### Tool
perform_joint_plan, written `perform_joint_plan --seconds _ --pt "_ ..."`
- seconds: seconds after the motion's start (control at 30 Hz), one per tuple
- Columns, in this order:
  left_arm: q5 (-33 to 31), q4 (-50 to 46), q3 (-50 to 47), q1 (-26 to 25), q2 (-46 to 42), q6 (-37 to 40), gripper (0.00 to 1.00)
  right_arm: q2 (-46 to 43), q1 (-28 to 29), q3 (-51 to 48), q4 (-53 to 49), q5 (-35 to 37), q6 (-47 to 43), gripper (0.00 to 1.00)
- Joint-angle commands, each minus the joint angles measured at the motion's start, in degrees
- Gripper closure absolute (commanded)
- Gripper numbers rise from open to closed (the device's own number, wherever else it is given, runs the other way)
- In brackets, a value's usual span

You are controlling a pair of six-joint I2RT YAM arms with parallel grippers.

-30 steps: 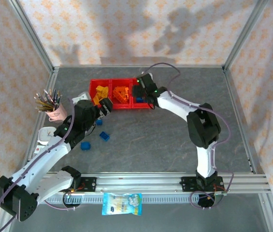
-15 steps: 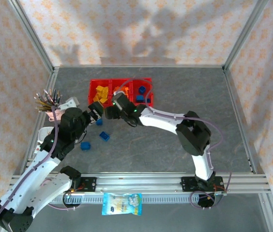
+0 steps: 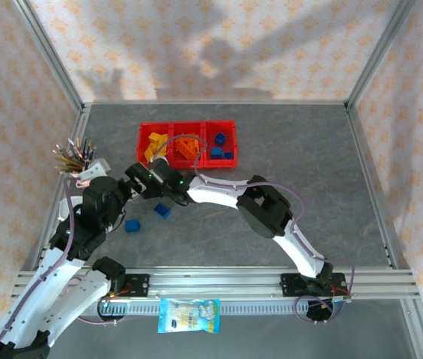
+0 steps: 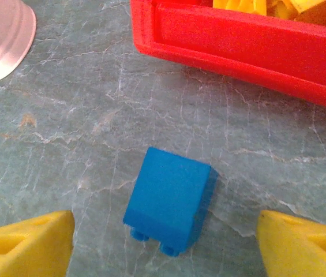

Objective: Sort the legos into containers by color
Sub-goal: Pick up the lego from the middle-left of the table.

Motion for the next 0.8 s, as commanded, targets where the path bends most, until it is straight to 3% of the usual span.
perform_joint_plan --seconds 0.0,0.33,0.77 --pt "-2.04 -1.96 -0.92 0.63 -0.76 -0.67 0.0 2.75 -0.01 3.66 -2.33 1.54 -0.59 0.22" --pt "-2.18 -1.72 -1.29 0.63 -0.59 -0.51 0.01 6.37 0.1 8.97 -5.3 3.67 -1.97 0.36" --pt "-0.08 -0.43 -0.87 0.63 0.88 0.32 0.01 0.16 0.08 5.01 -5.24 5.75 -3.02 0.67"
